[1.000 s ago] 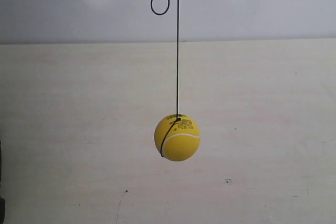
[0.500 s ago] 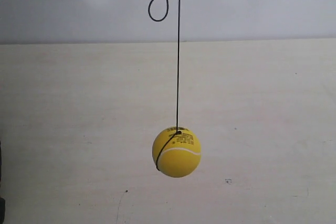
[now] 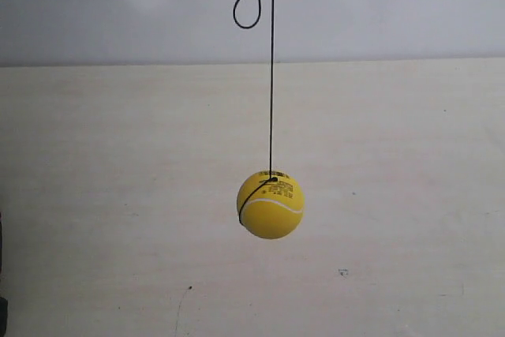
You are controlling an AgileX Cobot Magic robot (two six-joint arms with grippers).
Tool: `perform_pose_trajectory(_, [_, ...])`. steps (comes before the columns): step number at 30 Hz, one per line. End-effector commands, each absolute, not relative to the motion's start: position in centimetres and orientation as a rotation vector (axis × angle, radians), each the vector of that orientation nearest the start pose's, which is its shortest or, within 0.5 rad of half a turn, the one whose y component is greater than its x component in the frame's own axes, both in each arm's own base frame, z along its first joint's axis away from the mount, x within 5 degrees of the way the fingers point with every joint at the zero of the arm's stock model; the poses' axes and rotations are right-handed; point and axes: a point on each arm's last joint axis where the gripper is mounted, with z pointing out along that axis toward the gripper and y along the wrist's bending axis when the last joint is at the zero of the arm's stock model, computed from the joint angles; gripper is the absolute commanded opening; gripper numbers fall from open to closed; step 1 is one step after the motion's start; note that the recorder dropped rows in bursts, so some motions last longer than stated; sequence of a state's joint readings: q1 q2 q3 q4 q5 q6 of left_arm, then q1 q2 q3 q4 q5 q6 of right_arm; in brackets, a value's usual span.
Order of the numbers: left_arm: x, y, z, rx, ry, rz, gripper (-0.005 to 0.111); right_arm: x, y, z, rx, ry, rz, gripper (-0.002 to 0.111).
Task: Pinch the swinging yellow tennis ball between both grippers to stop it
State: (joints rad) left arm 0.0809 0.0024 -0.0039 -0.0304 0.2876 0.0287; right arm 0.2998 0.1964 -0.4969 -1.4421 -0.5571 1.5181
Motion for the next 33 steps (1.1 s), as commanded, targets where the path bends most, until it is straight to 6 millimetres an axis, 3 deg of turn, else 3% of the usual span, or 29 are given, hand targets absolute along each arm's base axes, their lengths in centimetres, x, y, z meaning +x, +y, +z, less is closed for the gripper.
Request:
perform_pose_trajectory(1, [5.4, 0.4, 18.7, -0.07, 1.774, 0.05, 0.005, 0.2, 4.9, 37.3, -0.532, 0.993, 0.754, 0.0])
perform_pose_trajectory(17, [5.4, 0.4, 18.7, -0.07, 1.774, 0.05, 0.005, -4.8, 2.0, 39.0, -0.224, 0.679, 1.181, 0.0])
perform_pose_trajectory(22, [5.4, 0.4, 18.7, -0.07, 1.774, 0.05, 0.005, -4.8, 1.6, 39.3, -0.162, 0.655, 1.254, 0.0])
perform_pose_trajectory(33, [5.4, 0.4, 18.7, -0.07, 1.774, 0.05, 0.005, -4.9, -0.3, 40.1, 0.111, 0.499, 1.602, 0.0])
